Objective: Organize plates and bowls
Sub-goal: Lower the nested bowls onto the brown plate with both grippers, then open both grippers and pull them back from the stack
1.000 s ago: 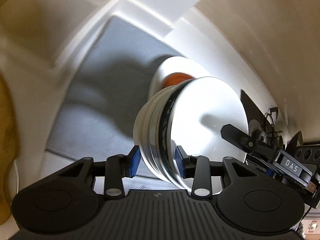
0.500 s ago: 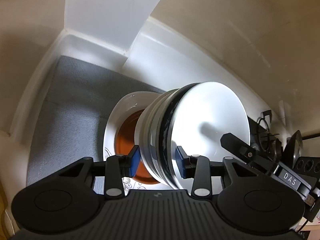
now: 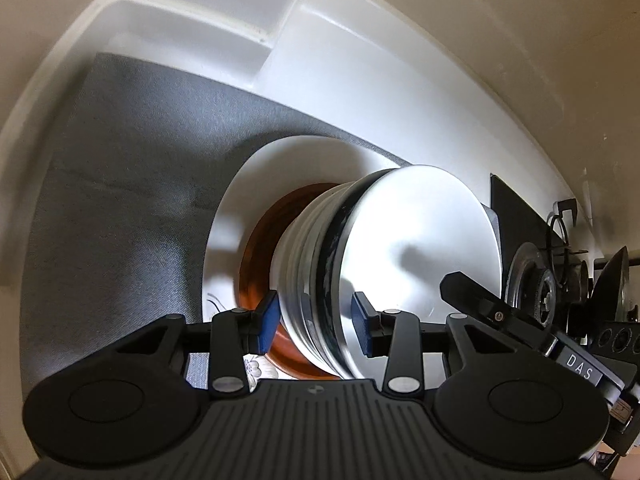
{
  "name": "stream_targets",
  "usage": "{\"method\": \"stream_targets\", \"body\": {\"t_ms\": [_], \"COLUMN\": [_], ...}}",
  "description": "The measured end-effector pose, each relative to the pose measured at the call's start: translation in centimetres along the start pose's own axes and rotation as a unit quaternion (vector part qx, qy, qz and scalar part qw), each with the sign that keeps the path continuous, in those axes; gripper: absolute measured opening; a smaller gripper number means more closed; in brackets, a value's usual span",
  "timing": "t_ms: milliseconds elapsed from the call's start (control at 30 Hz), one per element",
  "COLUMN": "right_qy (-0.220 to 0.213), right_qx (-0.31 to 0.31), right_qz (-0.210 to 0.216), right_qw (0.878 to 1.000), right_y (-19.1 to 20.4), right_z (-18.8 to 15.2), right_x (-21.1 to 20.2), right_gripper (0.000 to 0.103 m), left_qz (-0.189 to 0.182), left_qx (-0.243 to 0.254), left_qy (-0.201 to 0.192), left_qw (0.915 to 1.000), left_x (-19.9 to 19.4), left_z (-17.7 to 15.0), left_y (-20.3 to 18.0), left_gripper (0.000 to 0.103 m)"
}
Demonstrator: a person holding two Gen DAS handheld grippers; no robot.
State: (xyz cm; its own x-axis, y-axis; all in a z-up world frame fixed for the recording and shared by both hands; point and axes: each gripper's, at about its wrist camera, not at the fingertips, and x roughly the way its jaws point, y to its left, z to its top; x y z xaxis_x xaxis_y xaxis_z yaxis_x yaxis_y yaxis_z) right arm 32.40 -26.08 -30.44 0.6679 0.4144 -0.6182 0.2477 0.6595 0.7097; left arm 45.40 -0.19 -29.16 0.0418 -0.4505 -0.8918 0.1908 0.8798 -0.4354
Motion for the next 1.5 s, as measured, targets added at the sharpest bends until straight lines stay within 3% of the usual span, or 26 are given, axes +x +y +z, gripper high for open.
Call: {"method": "stream_targets", "body": {"t_ms": [467,533,700,767,867,967,1100,1300,1500], "right_qy": [-0.012,-0.023,-0.068,-0.088,-0.105,-0.097,-0.084,-0.066,-0.058], "right_qx": [0.013,0.000,-0.052,-0.079,-0.114,-0.155,-0.209,-0.208,-0.205], "right_qz": [-0.013,-0.037,-0.125,-0.168,-0.211,-0.239,-0.256,-0.259,-0.247], "right_qw": [1.000,0.999,0.989,0.979,0.965,0.954,0.940,0.941,0.945], "right_y": [-1.2,-0.4,2.8,4.6,7.6,10.6,14.3,16.2,15.3], "right_z": [-0.9,-1.4,-3.6,-4.8,-6.6,-8.8,-11.6,-13.9,-16.4], "right_x": [0.1,-0.8,-5.1,-7.3,-11.0,-14.3,-18.8,-25.4,-30.6], "right_gripper": [0.052,0.054,0.072,0.085,0.094,0.100,0.103,0.103,0.103], "left_qz": [0.005,0.017,0.053,0.072,0.101,0.136,0.154,0.174,0.188], "left_qx": [0.046,0.062,0.097,0.113,0.136,0.147,0.151,0.135,0.112], "left_qy": [-0.050,-0.077,-0.167,-0.196,-0.225,-0.246,-0.263,-0.270,-0.287], "left_qw": [0.9977,0.9950,0.9798,0.9713,0.9594,0.9484,0.9405,0.9372,0.9326], "left_x": [-0.2,-1.1,-5.6,-8.0,-11.8,-15.5,-19.3,-21.9,-23.5], "left_z": [-1.1,-1.8,-4.9,-6.8,-10.3,-14.5,-20.7,-28.6,-33.5], "left_y": [-0.9,-1.4,-3.1,-4.2,-6.8,-10.3,-15.2,-20.5,-23.1], "left_gripper": [0.042,0.051,0.074,0.082,0.093,0.098,0.101,0.101,0.101]}}
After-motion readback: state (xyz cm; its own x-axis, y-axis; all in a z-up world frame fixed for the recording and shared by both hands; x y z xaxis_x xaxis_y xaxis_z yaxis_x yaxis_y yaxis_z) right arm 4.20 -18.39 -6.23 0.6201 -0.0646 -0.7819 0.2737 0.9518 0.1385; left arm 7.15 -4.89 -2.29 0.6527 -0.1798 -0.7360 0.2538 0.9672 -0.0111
